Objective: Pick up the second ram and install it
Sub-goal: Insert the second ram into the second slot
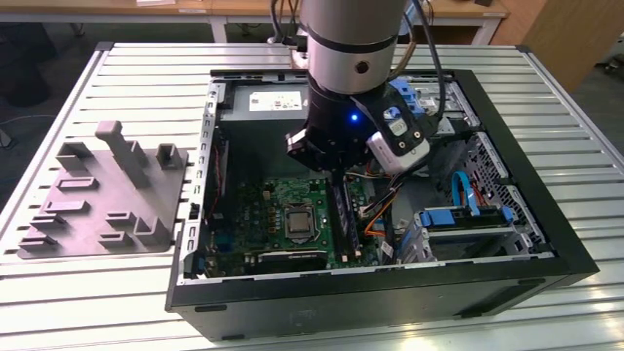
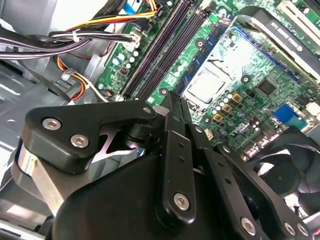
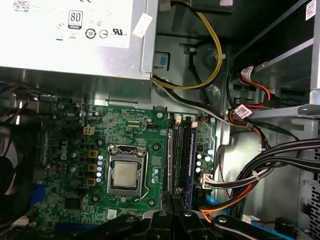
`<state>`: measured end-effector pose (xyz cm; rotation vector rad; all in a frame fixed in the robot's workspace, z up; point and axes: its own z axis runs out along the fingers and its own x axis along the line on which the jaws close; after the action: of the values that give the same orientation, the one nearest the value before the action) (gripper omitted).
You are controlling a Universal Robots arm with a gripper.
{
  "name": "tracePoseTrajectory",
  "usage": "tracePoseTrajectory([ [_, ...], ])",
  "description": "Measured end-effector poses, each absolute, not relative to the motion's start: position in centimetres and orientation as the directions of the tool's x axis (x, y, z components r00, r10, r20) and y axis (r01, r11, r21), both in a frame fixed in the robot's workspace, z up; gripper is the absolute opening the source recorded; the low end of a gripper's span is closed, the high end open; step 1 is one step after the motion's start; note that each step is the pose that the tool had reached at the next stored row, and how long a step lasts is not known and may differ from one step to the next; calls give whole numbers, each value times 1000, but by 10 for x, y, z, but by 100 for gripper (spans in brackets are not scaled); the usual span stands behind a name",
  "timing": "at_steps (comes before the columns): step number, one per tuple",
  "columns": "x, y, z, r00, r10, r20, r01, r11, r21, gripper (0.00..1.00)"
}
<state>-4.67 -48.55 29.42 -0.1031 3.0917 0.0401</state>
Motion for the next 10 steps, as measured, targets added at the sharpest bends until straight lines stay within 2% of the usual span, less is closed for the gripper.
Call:
tracePoseTrajectory([
  [10,-47,-486,280,-998,-51,-49,-52,998,24,11],
])
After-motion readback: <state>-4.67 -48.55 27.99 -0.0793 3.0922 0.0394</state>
